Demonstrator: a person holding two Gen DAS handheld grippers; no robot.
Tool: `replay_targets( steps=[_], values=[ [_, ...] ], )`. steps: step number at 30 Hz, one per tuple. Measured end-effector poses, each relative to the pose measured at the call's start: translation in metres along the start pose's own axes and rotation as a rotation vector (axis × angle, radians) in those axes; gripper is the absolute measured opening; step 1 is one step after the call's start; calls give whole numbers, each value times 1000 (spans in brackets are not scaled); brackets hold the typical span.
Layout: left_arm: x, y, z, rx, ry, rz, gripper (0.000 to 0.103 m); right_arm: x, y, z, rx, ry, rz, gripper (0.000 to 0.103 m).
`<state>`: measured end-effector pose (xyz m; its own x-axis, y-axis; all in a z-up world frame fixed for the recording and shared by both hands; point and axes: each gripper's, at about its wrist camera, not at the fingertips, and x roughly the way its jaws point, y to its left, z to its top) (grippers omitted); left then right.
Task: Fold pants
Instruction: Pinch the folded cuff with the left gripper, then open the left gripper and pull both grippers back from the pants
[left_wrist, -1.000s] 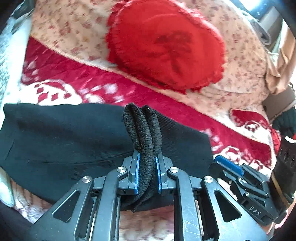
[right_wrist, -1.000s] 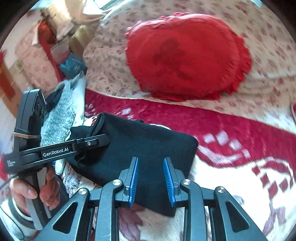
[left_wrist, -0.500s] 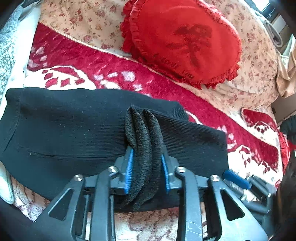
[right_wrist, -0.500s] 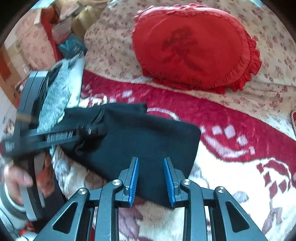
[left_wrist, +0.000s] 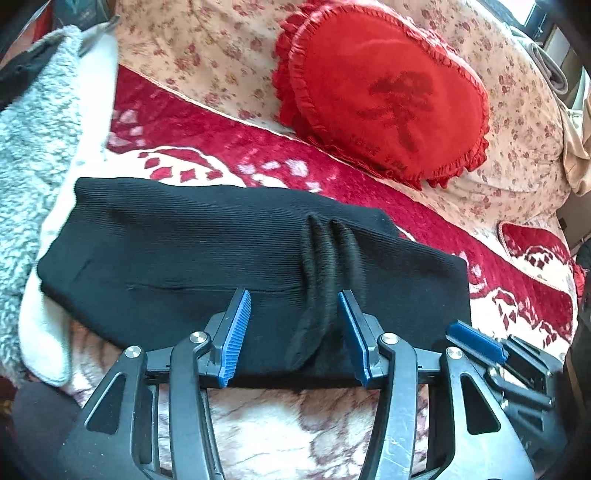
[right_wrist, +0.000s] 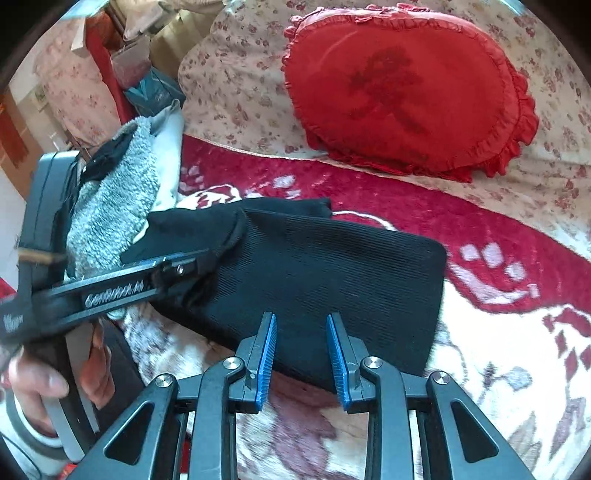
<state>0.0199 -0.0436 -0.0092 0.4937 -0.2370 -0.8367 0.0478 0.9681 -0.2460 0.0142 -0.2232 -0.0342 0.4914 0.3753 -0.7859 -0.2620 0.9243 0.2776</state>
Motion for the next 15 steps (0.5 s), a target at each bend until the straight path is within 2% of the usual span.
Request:
replay_targets(
  steps=[5, 15],
  values=[
    [-10, 13, -5, -8, -19, 32, 48, 17, 16, 18, -12, -10, 10, 27],
    [-11, 41, -6, -54, -26, 74, 48, 71, 39, 47, -65, 29, -46, 27]
  ],
)
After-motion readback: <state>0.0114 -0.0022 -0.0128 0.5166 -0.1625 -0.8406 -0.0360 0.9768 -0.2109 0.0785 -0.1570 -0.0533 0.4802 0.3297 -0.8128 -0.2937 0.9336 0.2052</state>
